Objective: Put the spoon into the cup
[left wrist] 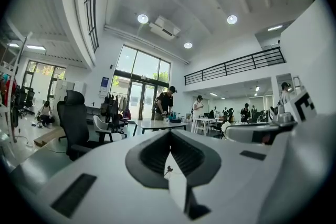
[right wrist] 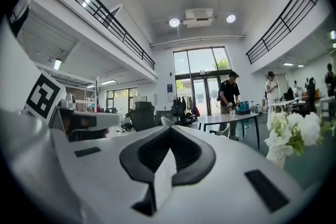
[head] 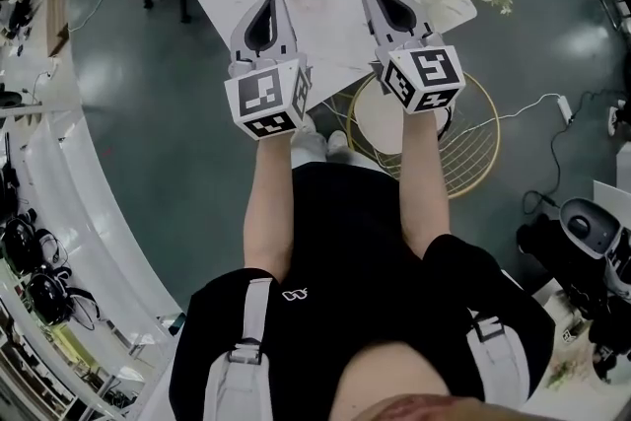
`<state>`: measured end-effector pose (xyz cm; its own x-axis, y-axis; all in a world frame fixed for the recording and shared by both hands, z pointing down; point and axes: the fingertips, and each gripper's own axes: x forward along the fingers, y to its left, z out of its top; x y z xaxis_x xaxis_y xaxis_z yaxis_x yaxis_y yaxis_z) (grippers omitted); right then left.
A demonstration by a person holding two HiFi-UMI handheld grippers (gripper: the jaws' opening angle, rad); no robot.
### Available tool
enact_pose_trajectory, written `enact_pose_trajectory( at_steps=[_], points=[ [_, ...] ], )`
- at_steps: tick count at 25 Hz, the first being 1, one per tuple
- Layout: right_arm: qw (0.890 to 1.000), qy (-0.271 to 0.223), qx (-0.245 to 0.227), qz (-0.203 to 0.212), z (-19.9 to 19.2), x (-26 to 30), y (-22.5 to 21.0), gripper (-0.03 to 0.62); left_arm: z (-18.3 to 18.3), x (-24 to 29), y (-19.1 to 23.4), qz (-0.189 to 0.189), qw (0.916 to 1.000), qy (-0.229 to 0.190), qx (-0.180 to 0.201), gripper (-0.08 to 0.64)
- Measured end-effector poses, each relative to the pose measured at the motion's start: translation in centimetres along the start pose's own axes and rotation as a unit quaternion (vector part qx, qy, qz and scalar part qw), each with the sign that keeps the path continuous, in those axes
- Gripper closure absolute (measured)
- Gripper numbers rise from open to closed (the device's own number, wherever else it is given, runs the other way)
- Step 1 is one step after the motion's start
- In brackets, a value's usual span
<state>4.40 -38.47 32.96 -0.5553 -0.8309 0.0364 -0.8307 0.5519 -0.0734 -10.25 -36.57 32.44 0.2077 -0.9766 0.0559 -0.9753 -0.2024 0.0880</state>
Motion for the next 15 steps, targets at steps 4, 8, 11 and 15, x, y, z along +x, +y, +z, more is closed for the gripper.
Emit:
enact_pose_trajectory(
  at_steps=[4, 8, 11, 15],
  points=[
    [1.000, -0.001, -0.005, 0.007, 0.1, 0.2, 0.3, 0.586, -0.1, -0.1, 0.2, 0.004, 1.0000, 0.003, 0.002, 0.546],
    [1.000, -0.002, -0.009, 0.021, 0.1, 1.0, 1.0, 0.586, -0.2, 0.0, 0.8, 0.010, 0.9999, 0.005, 0.002, 0.546],
    [1.000, -0.001, -0.011, 0.029, 0.0, 1.4, 1.5, 0.586, -0.1, 0.0, 1.4, 0.014, 0.9999, 0.007, 0.001, 0.546],
    [0.999, 0.004, -0.016, 0.030, -0.2, 1.9, 1.7, 0.586, -0.2, 0.0, 1.8, 0.016, 0.9998, 0.009, -0.001, 0.546]
  ],
)
